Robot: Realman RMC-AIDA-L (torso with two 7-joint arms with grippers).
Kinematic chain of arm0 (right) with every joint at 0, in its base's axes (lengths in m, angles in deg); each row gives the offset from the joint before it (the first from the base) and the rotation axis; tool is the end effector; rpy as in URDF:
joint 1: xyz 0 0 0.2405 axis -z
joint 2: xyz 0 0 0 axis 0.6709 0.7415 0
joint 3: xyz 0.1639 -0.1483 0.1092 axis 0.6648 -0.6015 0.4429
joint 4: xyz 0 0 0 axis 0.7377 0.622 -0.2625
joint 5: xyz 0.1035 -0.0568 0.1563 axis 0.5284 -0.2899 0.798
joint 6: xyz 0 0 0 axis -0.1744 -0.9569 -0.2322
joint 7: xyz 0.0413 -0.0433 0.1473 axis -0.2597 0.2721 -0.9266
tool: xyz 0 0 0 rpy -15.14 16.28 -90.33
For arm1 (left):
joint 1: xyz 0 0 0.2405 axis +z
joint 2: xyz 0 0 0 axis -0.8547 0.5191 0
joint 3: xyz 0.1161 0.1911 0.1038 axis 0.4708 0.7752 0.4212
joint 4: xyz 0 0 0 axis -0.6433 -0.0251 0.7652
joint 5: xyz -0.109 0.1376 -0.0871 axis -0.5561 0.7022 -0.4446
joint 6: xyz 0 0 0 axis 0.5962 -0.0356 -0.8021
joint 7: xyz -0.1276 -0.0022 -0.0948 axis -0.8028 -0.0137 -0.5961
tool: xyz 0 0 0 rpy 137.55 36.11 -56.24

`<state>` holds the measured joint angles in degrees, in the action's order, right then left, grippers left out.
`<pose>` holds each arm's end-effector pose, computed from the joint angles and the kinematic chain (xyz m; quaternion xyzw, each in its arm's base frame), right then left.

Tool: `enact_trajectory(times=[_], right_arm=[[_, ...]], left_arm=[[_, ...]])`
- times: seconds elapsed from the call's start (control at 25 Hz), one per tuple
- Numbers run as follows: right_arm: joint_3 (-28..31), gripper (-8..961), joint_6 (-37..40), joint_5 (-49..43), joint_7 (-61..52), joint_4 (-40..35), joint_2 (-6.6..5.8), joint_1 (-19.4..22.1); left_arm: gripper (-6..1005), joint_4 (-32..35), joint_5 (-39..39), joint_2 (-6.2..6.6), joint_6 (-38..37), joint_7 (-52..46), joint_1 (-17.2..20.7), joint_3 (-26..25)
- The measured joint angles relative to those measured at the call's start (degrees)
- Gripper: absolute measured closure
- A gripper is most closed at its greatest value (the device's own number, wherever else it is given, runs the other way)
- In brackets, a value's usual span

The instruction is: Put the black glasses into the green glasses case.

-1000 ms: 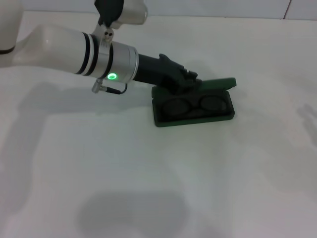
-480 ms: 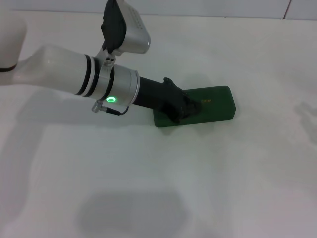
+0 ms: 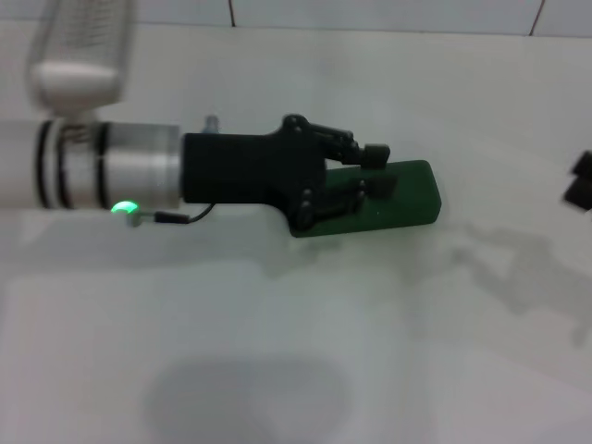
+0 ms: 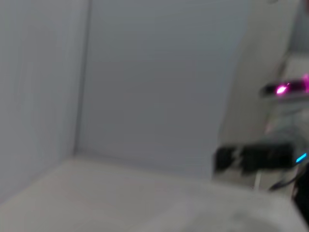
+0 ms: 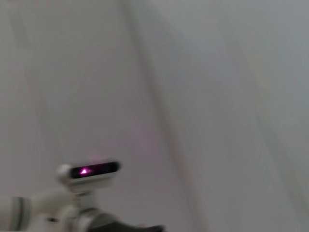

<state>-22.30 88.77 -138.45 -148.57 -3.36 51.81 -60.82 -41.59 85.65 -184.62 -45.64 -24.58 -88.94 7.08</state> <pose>0.2530 0.2641 0.0472 -0.8642 0.1681 0.4407 0.1752 -0.1614 0.3092 -0.0274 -0.9438 -0.0633 -0.3211 0.0453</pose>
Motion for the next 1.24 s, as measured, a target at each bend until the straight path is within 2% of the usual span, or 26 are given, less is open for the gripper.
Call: enact_trajectory(times=[0.08, 0.16, 0.36, 0.48, 0.68, 0.88, 1.04, 1.24], right_arm=[[-3.59, 726, 1.53, 0.49, 0.55, 0.14, 0.3, -1.78], [-7.74, 654, 2.06, 2.36, 0.69, 1.05, 0.58, -3.81], [-18.98, 481, 0.24, 8.0, 0.75, 1.72, 0.64, -8.07], [-20.98, 393, -0.52, 8.42, 0.45, 1.78, 0.65, -10.04], [-23.51, 258, -0.86, 8.5, -0.3, 2.05, 0.67, -11.97], [-28.58, 176, -2.82, 12.03, -1.53, 3.31, 0.67, -12.87], [-32.52, 176, -4.28, 14.92, -1.56, 3.58, 0.67, -13.01], [-33.15, 176, -4.3, 15.38, -1.58, 3.61, 0.67, -12.83]], left_arm=[[843, 0.05, -3.05, 0.3, -3.16, 4.26, 2.9, 0.0], [829, 0.06, -5.0, 1.06, -5.92, 7.2, 5.83, -0.07], [604, -0.88, -5.79, 3.5, -12.12, 7.58, 8.41, -1.26], [397, -1.36, -5.71, 4.65, -15.41, 5.77, 9.19, -3.48], [303, -3.79, -5.57, 6.16, -17.2, 4.14, 9.84, -6.49], [306, -4.69, -5.35, 6.41, -17.59, 4.34, 10.56, -7.24], [309, -4.71, -5.26, 6.49, -17.64, 4.36, 11.09, -7.27], [310, -4.72, -5.22, 6.51, -17.67, 4.44, 11.19, -7.3]])
